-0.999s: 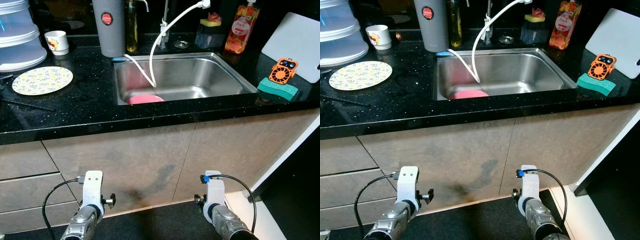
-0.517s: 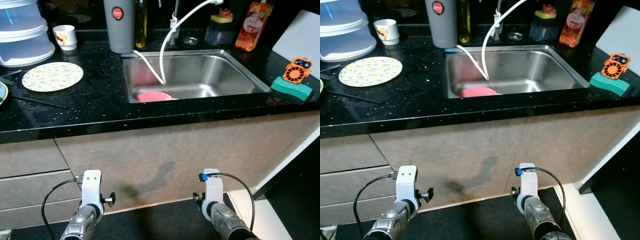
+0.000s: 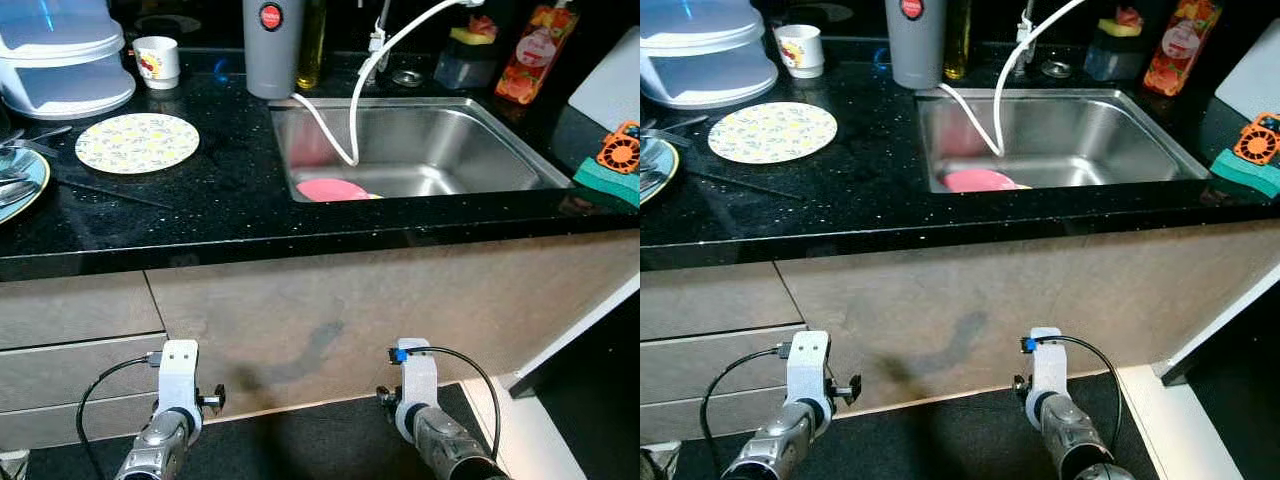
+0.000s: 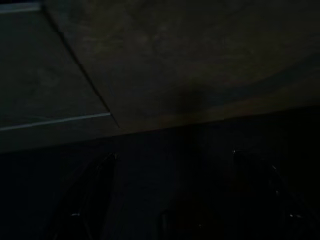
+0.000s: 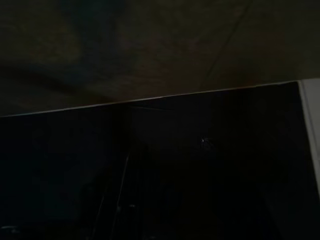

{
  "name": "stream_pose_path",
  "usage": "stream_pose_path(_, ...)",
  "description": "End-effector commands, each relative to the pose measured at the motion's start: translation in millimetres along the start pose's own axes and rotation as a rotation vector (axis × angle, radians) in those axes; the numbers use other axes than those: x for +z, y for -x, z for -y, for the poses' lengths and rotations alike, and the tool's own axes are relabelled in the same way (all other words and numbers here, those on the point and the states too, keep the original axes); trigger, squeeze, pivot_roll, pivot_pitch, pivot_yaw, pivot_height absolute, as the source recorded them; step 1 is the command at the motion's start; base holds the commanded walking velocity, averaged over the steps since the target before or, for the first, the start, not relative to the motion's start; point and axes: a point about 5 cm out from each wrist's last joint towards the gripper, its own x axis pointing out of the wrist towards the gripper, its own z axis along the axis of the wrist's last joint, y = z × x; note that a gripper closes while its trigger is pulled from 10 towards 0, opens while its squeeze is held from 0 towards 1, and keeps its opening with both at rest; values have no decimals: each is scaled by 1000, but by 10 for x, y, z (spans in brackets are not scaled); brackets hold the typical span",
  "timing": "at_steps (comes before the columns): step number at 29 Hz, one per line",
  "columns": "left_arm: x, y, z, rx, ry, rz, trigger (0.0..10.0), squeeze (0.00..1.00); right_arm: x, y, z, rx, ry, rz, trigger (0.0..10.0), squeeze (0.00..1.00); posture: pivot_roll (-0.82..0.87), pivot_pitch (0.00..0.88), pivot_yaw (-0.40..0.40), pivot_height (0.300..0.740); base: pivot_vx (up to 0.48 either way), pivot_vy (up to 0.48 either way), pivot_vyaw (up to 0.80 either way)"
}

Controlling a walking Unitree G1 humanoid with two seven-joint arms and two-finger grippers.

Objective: Kitchen organization

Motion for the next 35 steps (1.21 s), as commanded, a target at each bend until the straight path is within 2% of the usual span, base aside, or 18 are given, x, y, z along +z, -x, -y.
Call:
stream_pose_path(1,-46,9,-22,5,-18,-18,10000,0,-110,25,34,-8,-3,-36,10000,0,1,132,-36,740,0,0,0)
stream_pose_path(8,-38,9,-65,40,8,-9,10000,0,-70,22,78,-12,5,-34,10000,0,7,142,-56,740,0,0,0)
stream_pose_path(10,-34,7,-73,49,-7,-13,10000,0,-68,21,82,-13,4,-37,10000,0,11,151,-67,740,0,0,0)
stream_pose_path(12,-21,-1,-75,48,-72,-29,10000,0,-62,20,90,-10,-16,-38,10000,0,27,168,-59,740,0,0,0)
stream_pose_path(15,-18,-3,-67,43,-82,-36,10000,0,-56,21,96,-8,-37,-31,10000,0,33,171,-42,740,0,0,0)
stream_pose_path(16,-7,-12,-56,26,-104,-49,10000,0,-61,28,136,-46,-64,-25,10000,0,16,177,30,740,0,0,0)
stream_pose_path(18,4,-24,-53,10,-136,-67,10000,0,-81,39,176,-78,-76,-27,10000,0,5,177,59,740,0,0,0)
stream_pose_path(22,56,-45,-66,22,-132,-68,10000,0,-106,55,226,-101,-107,-27,10000,0,-4,175,78,740,0,0,0)
stream_pose_path(25,160,-82,-40,43,-100,-57,10000,0,-154,86,315,-113,-54,-45,10000,0,-2,176,67,740,0,0,0)
stream_pose_path(28,194,-95,4,36,-97,-40,10000,0,-147,88,333,-113,-40,-49,10000,0,-14,168,57,740,0,0,0)
stream_pose_path(32,93,-80,41,18,-67,-57,10000,0,-157,81,308,-115,7,-73,10000,0,-33,164,40,740,0,0,0)
stream_pose_path(35,-22,-60,75,4,-25,-89,10000,0,-157,76,285,-115,20,-68,10000,0,-32,163,-4,740,0,0,0)
